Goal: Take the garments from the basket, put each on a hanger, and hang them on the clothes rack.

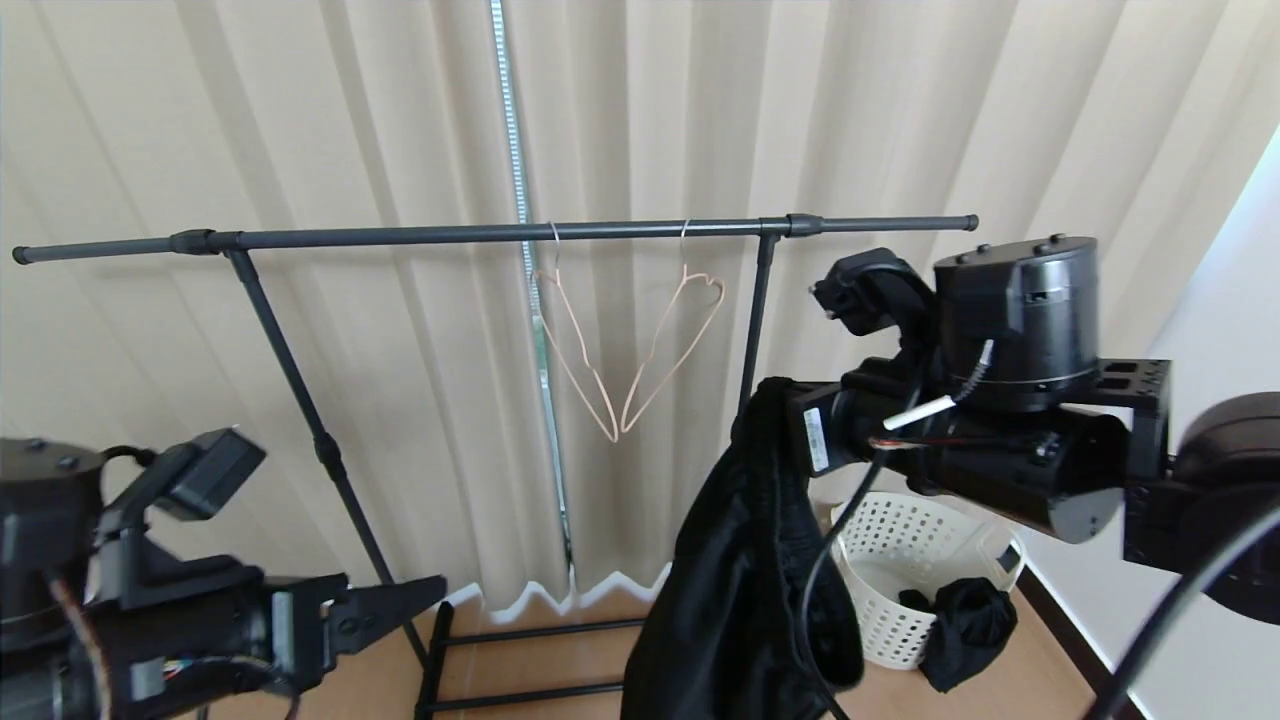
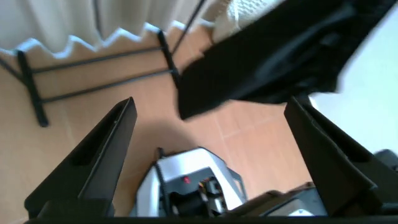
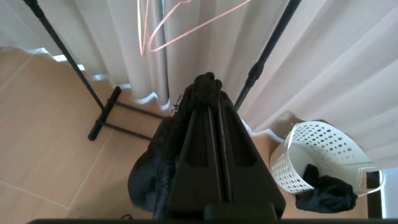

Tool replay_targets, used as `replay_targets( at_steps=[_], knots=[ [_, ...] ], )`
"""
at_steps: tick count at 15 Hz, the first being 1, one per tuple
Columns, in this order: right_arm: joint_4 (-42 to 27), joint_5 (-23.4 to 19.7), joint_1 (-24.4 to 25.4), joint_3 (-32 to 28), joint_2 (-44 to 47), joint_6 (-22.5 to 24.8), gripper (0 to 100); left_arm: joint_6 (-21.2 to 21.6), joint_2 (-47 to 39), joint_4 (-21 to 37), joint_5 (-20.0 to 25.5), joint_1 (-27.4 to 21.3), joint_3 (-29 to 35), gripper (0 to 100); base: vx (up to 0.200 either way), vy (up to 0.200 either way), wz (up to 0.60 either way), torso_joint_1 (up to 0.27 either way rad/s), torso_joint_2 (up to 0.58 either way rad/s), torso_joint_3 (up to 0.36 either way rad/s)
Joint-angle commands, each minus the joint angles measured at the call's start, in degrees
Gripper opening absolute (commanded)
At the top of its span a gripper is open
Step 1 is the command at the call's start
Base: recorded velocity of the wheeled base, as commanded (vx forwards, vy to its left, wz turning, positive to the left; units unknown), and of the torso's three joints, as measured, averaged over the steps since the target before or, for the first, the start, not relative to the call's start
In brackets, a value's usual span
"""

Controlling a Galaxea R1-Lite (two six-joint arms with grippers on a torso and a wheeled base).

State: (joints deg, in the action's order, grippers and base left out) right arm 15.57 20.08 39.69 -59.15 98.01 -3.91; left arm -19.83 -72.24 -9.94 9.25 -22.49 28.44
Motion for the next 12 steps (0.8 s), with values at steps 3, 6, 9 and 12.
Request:
replay_targets(
  at_steps=[3, 6, 9, 12],
  knots=[
    [0.6, 5.41, 0.39, -7.56, 8.86, -0.31, 0, -7.76, -23.3, -0.17, -3.1, -11.7, 17.35, 100, 0.0, 0.0, 0.0, 0.0, 0.0, 0.0],
    [0.78, 7.26, 1.88, -8.35, 10.18, -1.18, 0, -9.7, -29.18, -0.26, -6.7, -14.6, 19.99, 100, 0.0, 0.0, 0.0, 0.0, 0.0, 0.0],
    [3.42, 11.12, 2.85, -8.44, 10.53, -3.03, 0, -9.87, -28.22, -0.08, -10.66, -15.65, 18.14, 100, 0.0, 0.0, 0.0, 0.0, 0.0, 0.0],
    [8.08, 12.09, 2.85, -8.35, 10.01, -2.06, 0, -9.79, -22.42, 0.0, -11.36, -18.47, 15.42, 100, 0.0, 0.0, 0.0, 0.0, 0.0, 0.0]
  ],
)
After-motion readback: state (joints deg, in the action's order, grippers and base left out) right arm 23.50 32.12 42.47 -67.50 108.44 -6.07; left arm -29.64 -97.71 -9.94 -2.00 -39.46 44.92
